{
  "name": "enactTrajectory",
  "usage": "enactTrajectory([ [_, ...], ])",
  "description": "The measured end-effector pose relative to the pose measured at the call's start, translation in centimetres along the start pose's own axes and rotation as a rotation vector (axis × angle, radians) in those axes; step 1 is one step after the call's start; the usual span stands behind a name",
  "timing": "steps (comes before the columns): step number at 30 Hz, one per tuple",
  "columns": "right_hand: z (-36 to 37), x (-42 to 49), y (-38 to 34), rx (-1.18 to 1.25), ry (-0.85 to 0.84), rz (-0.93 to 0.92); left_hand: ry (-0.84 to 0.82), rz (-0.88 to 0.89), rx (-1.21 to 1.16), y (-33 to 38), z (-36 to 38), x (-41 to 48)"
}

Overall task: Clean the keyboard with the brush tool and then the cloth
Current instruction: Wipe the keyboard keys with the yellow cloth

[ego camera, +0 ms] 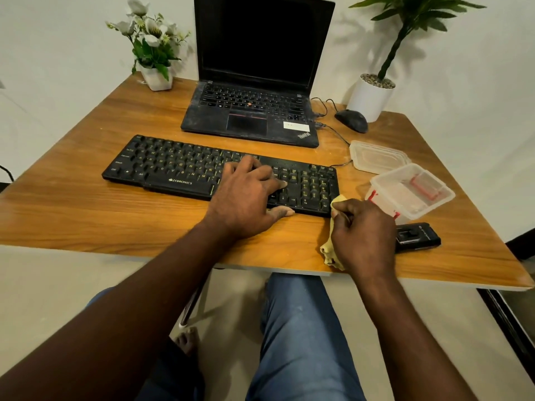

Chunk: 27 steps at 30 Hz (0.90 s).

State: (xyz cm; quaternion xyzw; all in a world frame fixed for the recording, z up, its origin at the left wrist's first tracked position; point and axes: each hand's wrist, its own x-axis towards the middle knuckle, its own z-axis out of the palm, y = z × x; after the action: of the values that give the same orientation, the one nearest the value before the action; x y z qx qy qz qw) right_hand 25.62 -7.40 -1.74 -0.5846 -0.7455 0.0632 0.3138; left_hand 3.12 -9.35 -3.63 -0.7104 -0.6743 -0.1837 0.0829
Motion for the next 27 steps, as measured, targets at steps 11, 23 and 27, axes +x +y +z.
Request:
enactTrajectory([
  [11, 3.9, -1.3, -5.1, 0.152, -0.043, -0.126, 0.025, -0.019, -0.059, 0.0, -0.7, -1.1],
  [23, 4.9, -2.5, -7.4, 0.373, -0.035, -0.169, 0.168, -0.315, -0.14, -4.1, -2.9, -6.0],
  [27, 5.0, -2.8, -7.2, 0.455, -0.03, -0.139, 0.137, -0.346, -0.07, -6.6, -3.8, -7.4],
])
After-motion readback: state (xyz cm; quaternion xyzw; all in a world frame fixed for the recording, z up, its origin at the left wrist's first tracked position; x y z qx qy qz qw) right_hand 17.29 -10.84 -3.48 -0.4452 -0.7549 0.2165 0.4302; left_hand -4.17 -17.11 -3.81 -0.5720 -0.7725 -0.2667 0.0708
